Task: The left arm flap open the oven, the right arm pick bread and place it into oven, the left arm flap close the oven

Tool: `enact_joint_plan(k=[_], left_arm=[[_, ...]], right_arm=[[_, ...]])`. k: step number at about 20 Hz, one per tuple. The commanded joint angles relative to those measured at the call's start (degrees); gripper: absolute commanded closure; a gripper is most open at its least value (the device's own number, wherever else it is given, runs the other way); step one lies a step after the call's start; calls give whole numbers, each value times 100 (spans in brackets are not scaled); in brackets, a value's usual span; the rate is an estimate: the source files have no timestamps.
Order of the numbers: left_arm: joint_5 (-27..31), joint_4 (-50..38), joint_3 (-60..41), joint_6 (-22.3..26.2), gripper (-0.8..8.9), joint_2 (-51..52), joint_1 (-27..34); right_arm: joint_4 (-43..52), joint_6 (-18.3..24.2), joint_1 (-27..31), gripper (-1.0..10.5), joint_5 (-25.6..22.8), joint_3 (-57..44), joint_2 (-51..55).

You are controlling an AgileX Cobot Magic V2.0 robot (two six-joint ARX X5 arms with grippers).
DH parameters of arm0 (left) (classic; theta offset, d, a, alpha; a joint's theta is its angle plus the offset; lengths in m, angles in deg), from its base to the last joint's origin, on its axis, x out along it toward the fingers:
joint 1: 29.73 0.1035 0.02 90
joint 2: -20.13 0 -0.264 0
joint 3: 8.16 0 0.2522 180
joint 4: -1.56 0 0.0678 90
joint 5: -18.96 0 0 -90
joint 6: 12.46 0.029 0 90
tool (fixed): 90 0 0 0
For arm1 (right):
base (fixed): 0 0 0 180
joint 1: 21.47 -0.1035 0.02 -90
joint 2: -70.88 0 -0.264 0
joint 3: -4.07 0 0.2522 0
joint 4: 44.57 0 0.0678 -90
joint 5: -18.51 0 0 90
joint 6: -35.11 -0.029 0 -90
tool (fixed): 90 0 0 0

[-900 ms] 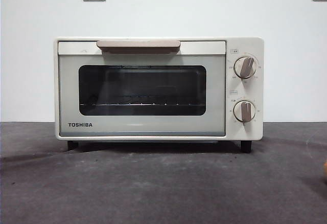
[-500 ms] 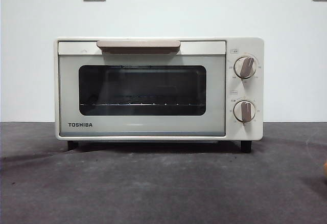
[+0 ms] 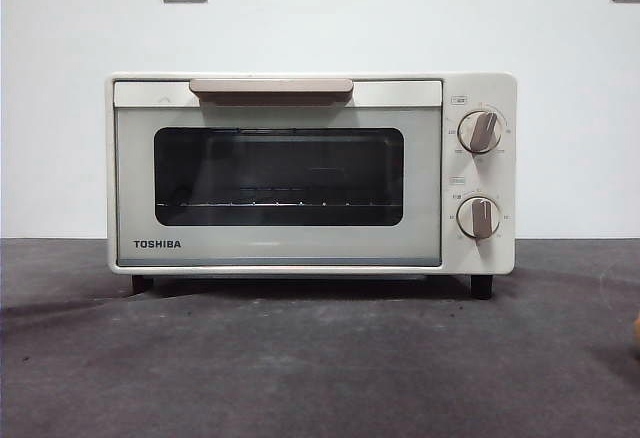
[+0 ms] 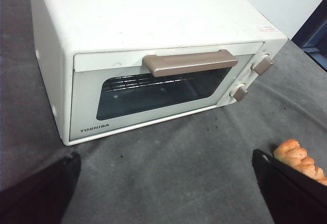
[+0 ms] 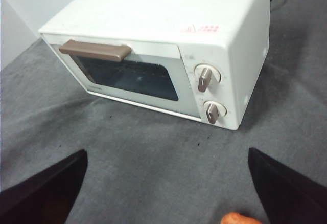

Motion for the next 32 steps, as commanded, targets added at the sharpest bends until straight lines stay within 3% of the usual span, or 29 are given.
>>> enact_joint_plan(k=[1, 11, 16, 24, 32], left_arm=[[-9, -52, 125, 39, 250, -31, -22], [-11, -50, 125, 7, 250, -31, -70], [-9, -48, 125, 11, 250, -31, -142], [11, -46, 125, 28, 251, -31, -162], [13, -46, 125, 31, 251, -31, -162]], right_arm=[[-83, -92, -26, 442, -33, 101, -118], [-1040, -199, -195, 442, -435, 101, -1198], [-1436, -278, -656, 442, -1298, 74, -2179], [-686, -686, -1051, 442, -1639, -706, -3497], [-166, -717, -1049, 443, -1845, -734, -4363]])
